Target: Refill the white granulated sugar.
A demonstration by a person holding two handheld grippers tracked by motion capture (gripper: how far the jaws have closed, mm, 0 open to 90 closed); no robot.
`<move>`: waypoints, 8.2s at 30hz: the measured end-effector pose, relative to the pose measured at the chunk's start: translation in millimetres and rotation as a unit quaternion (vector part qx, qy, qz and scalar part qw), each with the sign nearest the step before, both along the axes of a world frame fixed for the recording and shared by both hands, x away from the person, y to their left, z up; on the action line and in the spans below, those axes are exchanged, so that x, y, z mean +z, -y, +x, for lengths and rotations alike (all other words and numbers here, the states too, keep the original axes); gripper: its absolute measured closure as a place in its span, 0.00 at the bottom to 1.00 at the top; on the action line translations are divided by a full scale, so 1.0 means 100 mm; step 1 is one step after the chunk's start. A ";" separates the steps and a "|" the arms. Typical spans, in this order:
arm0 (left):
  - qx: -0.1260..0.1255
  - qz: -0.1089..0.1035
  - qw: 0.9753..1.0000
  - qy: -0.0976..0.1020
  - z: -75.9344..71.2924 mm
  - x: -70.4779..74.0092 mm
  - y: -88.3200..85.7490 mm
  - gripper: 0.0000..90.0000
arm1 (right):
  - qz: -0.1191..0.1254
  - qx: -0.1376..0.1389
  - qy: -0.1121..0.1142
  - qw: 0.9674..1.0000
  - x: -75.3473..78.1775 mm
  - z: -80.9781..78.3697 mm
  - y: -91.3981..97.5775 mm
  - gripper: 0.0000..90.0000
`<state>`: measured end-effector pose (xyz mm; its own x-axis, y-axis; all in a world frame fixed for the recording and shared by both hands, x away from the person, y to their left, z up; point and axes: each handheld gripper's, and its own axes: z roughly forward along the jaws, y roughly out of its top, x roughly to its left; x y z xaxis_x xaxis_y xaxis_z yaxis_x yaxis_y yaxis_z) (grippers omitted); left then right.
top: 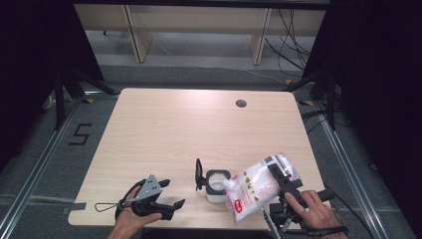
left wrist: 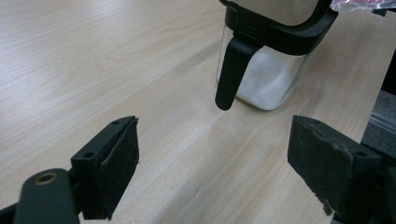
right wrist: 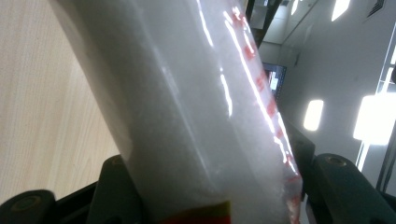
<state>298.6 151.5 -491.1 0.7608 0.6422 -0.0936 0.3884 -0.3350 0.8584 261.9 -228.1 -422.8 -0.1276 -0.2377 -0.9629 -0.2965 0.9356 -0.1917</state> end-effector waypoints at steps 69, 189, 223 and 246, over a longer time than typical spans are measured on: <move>-0.005 0.007 1.000 0.011 0.01 0.01 -0.01 0.18 | 0.011 -0.011 0.000 1.000 -0.04 -0.06 -0.01 0.57; -0.007 0.005 1.000 0.010 0.01 0.01 0.00 0.18 | -0.014 0.017 0.025 0.999 0.07 -0.08 -0.03 0.56; -0.002 0.006 1.000 0.008 0.01 0.01 -0.01 0.18 | 0.013 -0.004 -0.013 1.000 0.03 -0.03 0.03 0.58; -0.004 -0.001 1.000 0.010 0.01 0.01 -0.01 0.18 | 0.022 -0.012 -0.021 0.999 -0.12 0.05 0.11 0.60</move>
<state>299.6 152.4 -490.2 0.7673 0.6364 -0.0788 0.3680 -0.3364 0.8668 266.5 -238.9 -434.7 -0.1724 -0.1911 -0.9663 -0.2810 0.9498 -0.1377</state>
